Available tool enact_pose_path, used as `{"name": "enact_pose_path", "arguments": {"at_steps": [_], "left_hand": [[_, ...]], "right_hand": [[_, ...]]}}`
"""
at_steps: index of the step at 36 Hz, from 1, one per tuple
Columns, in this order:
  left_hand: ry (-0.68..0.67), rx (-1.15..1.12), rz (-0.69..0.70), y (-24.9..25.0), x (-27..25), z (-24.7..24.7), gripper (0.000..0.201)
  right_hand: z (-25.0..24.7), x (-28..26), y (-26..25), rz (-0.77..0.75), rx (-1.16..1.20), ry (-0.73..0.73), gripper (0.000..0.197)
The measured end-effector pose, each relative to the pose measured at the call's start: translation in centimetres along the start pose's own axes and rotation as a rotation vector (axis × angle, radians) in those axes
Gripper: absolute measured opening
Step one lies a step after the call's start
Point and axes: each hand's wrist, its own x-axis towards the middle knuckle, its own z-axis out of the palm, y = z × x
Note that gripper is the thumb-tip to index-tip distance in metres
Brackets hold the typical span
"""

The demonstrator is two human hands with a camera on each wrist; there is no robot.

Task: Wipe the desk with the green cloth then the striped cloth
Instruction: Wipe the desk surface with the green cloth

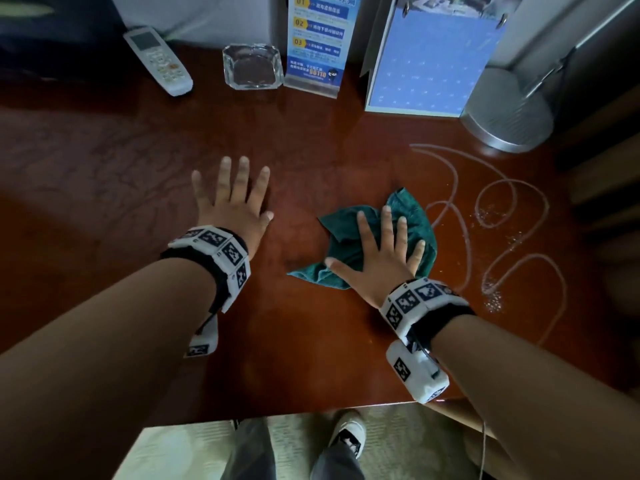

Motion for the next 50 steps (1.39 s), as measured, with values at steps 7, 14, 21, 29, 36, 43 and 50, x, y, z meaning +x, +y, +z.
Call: {"name": "enact_pose_path", "arguments": {"at_steps": [7,14,21,29,36,43,50], "left_hand": [[-0.014,-0.151,0.060,3.4,-2.9,1.2,0.063],[-0.061,-0.162,0.085,6.6,-4.5,1.9,0.060],[-0.151,-0.217,0.038,8.1,-5.3,3.2,0.059],[-0.206,-0.247,0.029,8.1,-5.2,2.8,0.059],[-0.220,-0.241,0.028,8.1,-5.1,2.7,0.060],[-0.219,-0.227,0.019,8.1,-4.9,2.8,0.060],[-0.217,-0.216,0.015,8.1,-5.0,2.9,0.061]], "right_hand": [[1.1,-2.4,1.0,-0.061,-0.004,-0.013,0.095],[2.2,-4.7,2.1,-0.118,-0.039,-0.005,0.093],[2.8,-6.9,3.2,-0.167,-0.064,-0.033,0.093],[3.2,-9.6,5.2,-0.288,-0.131,-0.121,0.089],[1.7,-10.7,6.7,-0.444,-0.162,-0.124,0.090],[2.4,-10.1,2.9,0.085,0.196,-0.003,0.085],[5.3,-8.2,-0.1,0.157,0.158,0.125,0.084]]}}
